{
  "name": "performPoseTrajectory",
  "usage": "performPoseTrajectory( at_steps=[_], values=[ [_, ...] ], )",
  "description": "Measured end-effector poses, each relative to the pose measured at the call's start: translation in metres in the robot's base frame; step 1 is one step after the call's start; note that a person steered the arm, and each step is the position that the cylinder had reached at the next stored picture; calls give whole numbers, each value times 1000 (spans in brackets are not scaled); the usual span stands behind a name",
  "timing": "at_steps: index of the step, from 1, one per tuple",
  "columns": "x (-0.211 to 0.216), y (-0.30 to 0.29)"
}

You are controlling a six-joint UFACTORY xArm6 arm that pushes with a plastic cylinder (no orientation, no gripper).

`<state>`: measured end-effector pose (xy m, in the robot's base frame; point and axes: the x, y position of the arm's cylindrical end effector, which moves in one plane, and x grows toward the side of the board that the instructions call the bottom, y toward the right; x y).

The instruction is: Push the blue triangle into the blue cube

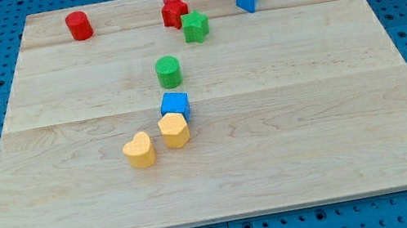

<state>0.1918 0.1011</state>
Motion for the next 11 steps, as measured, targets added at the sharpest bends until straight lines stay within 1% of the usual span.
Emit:
performPoseTrajectory(
  at_steps=[2,4,6,8,9,10,11],
  values=[
    [1,23],
    [0,22],
    [14,23],
    [9,17],
    [15,11],
    [31,0],
    [66,-30]
  ],
)
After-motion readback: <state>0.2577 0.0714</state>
